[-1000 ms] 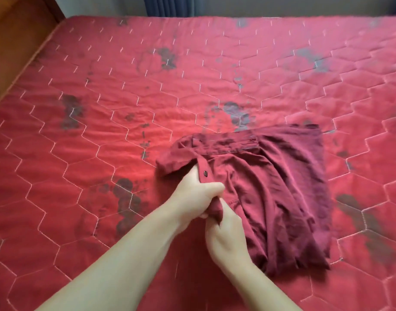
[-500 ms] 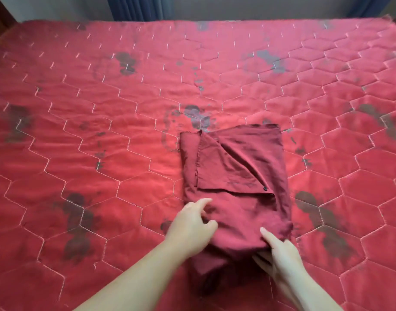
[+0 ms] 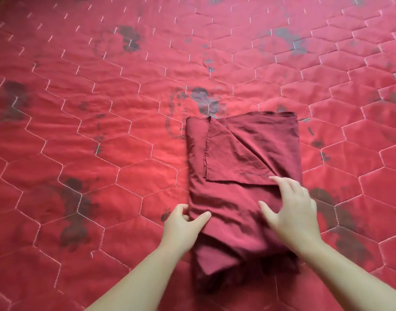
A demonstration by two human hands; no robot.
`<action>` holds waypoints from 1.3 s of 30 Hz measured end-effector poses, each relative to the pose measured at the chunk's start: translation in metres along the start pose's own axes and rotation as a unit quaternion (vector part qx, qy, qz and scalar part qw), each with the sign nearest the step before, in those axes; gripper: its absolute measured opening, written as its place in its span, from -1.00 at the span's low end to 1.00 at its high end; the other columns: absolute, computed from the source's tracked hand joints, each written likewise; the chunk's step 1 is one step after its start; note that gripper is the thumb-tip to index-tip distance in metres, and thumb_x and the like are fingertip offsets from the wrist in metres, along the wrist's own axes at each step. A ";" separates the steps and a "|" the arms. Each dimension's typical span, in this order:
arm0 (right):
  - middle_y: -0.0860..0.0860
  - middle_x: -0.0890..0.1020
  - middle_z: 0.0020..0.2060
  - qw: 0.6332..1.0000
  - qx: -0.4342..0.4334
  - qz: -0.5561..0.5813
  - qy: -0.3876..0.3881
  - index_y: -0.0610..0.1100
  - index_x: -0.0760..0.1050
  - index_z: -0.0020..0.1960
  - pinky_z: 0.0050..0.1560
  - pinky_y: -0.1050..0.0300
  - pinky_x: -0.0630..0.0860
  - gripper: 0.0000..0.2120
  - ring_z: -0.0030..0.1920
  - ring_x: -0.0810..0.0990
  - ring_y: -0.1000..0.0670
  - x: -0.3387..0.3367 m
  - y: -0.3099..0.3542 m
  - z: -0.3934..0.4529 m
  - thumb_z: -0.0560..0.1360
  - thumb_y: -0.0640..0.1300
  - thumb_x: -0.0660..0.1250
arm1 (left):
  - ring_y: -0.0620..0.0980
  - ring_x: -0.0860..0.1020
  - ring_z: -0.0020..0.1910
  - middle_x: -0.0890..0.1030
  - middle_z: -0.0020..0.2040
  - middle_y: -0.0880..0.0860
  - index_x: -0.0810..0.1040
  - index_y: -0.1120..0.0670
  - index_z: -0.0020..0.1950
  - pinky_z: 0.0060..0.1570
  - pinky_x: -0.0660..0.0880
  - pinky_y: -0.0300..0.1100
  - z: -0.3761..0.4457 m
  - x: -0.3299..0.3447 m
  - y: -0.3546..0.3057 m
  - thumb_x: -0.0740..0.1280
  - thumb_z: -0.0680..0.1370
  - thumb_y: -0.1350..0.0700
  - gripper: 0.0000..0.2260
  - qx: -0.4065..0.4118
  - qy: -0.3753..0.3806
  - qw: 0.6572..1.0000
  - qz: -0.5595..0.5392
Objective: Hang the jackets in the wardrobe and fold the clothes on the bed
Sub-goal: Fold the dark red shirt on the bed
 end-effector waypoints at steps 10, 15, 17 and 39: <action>0.00 0.61 0.16 0.990 -0.114 -0.078 0.035 0.01 0.52 0.24 0.13 -0.03 0.37 -0.70 0.18 0.53 -0.12 0.040 0.038 0.089 0.52 -0.04 0.27 | -0.05 0.47 -0.46 0.49 -0.44 0.00 0.51 0.20 -0.26 -0.40 0.58 -0.04 0.007 -0.009 0.020 0.55 0.21 -0.18 -0.52 -0.019 0.115 0.993 0.002; 0.00 0.65 -0.19 0.978 0.025 0.207 -0.007 -0.05 0.56 -0.06 -0.12 0.09 0.43 -0.82 -0.09 0.59 -0.11 0.018 0.041 0.100 0.52 -0.23 0.19 | -0.12 0.41 -0.57 0.44 -0.53 -0.07 0.49 0.08 -0.23 -0.46 0.44 -0.26 0.016 -0.008 0.025 0.55 0.27 -0.11 -0.64 -0.039 0.163 0.985 -0.036; -0.06 0.67 -0.17 0.989 -0.066 0.122 0.053 -0.05 0.54 0.01 -0.11 0.01 0.48 -0.85 -0.11 0.59 -0.16 0.014 0.046 0.094 0.53 -0.18 0.22 | -0.10 0.40 -0.56 0.43 -0.51 -0.05 0.48 0.08 -0.24 -0.45 0.46 -0.25 0.017 -0.007 0.028 0.56 0.27 -0.12 -0.63 -0.042 0.158 0.986 -0.037; -0.07 0.61 -0.15 0.832 0.321 0.416 0.180 -0.08 0.61 0.07 -0.27 0.17 0.47 -0.59 -0.25 0.57 -0.03 0.003 -0.052 0.159 0.36 0.17 0.48 | -0.06 0.39 -0.60 0.33 -0.54 -0.02 0.27 0.04 -0.54 -0.53 0.38 -0.26 0.027 -0.006 0.028 0.56 0.21 -0.23 -0.46 -0.075 0.147 0.985 -0.057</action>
Point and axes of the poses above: each hand's wrist, its own z-axis towards the middle knuckle, its own x-axis out of the palm, y = z × x, the point moved 2 cm from there along z, towards the middle knuckle
